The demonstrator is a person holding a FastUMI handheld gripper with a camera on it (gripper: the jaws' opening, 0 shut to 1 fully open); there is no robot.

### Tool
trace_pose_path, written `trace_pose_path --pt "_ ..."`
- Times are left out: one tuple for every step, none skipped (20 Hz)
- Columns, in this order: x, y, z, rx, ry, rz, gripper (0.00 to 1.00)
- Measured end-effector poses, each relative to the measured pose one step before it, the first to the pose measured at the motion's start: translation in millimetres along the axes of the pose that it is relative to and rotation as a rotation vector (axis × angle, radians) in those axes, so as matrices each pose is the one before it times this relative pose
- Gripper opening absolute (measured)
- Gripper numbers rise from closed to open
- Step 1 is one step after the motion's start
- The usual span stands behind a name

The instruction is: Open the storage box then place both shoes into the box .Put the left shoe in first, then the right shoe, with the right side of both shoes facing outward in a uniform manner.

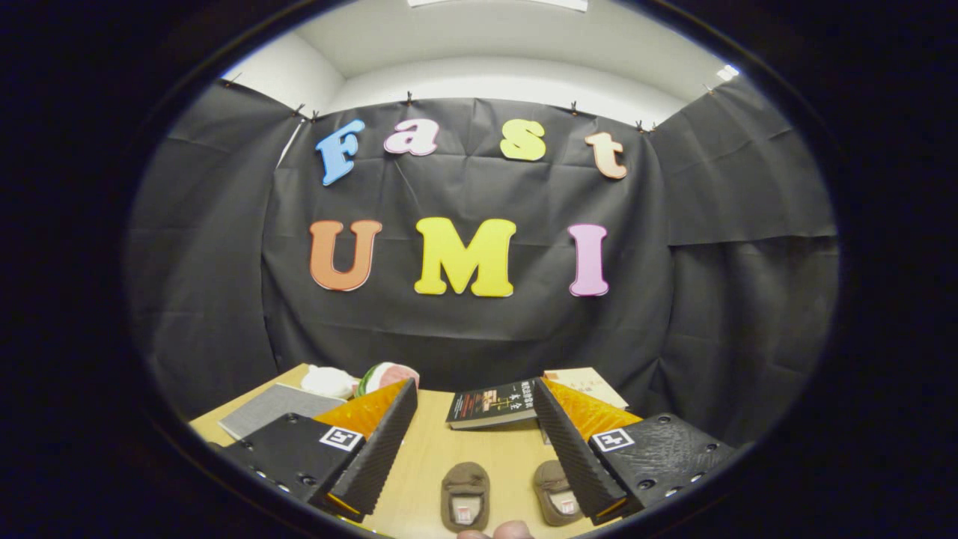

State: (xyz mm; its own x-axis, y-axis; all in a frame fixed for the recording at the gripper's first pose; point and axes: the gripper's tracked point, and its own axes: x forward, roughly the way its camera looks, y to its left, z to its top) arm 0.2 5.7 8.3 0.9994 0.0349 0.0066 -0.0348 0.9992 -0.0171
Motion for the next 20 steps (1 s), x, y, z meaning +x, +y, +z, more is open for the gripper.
trace_pose_path --pt "0.41 0.53 0.46 0.00231 -0.00285 0.00071 0.95" --pt "0.88 0.40 0.28 0.00270 -0.00071 0.00109 0.95" --pt "-0.08 0.33 -0.44 0.00176 -0.00062 0.00160 0.95" --pt "-0.47 0.76 0.76 0.00155 -0.00146 0.00567 0.95" --pt "-0.26 1.36 0.90 0.00170 -0.00430 0.00678 0.95" --pt "-0.05 1.05 1.36 0.00030 -0.00342 0.00568 0.95" --pt "0.56 0.52 -0.16 0.00101 -0.00322 0.00811 0.95" --pt "0.16 2.12 1.10 0.00181 -0.00193 0.01163 0.95" --pt "0.26 2.26 -0.74 0.00595 0.00242 0.01471 0.95" --pt "0.22 3.68 -0.64 0.00829 0.00490 0.02059 0.95" --pt "1.66 5.16 -2.97 0.00740 0.01102 0.02708 0.95" --pt "3.27 6.54 -3.17 0.01208 0.01132 0.03189 0.95" --pt "3.42 6.53 -4.59 0.01398 0.01644 0.03142 0.95" --pt "3.47 5.45 -3.58 0.01309 0.01474 0.02815 0.95" --pt "7.23 4.41 -3.31 0.01104 0.01600 0.02430 0.95" --pt "5.40 6.36 -4.44 0.01295 0.01724 0.02887 0.95" --pt "6.17 7.05 -7.53 0.01316 0.02167 0.02993 0.95" --pt "6.17 4.45 -6.91 0.01235 0.02618 0.02759 0.95" --pt "7.21 6.50 -9.90 0.01498 0.03067 0.02937 0.96" --pt "7.16 3.83 -7.71 0.01930 0.02805 0.02578 0.96"
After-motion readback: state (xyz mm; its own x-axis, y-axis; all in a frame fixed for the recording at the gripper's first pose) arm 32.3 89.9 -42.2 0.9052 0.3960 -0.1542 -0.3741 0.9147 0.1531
